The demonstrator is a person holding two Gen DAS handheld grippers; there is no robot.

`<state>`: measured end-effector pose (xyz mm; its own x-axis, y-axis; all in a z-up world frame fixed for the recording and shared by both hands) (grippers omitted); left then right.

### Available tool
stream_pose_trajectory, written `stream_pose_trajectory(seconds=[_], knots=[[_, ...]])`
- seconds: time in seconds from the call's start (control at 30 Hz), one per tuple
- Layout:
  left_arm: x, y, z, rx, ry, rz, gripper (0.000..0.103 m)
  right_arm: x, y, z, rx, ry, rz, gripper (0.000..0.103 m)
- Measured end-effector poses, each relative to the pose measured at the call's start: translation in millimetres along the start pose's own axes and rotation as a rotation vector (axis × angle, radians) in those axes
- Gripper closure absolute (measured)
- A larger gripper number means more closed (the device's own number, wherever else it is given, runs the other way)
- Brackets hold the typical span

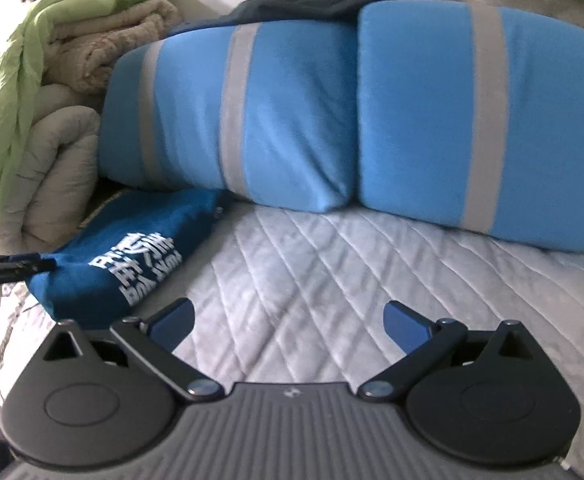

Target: Fold clothes

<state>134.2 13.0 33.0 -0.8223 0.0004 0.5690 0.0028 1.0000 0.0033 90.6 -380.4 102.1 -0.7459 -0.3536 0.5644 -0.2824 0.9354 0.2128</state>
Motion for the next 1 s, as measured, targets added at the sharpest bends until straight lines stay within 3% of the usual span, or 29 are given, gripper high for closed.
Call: stream_pose_trajectory(seconds=[0.37,0.57,0.77,1.0], knots=[[18.5,20.9,6.7,0.072,0.125,0.023,0.021,4.9,-23.5,3.7,-0.099,-0.014,0.024,0.001],[76.9,50.2,0.7,0.019,0.139,-0.016,0.021,16.3,-17.9,-16.9,-0.119,-0.060,-0.006,0.001],[139.4,99.6,-24.1,0.040,0.082,-0.052,0.021,39.6,-25.0,-43.7,-0.123,-0.123,-0.025,0.001],[199.5,144.5,-63.6,0.060,-0.007,-0.122,0.021,83.5,-68.3,-75.4,-0.191,-0.239,0.002,0.001]])
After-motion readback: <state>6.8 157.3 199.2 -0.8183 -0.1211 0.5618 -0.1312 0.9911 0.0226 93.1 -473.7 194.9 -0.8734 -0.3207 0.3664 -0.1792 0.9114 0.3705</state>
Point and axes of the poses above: each gripper's, at about its wrist camera, not at the fingertips, and x roughly against the way its jaws point, y to its left, z to its underside, the point moved 9 cm from there along -x, roughly the way its jaws point, and after that the axes turned 4 degrees about -z, right-handed, at the moved point
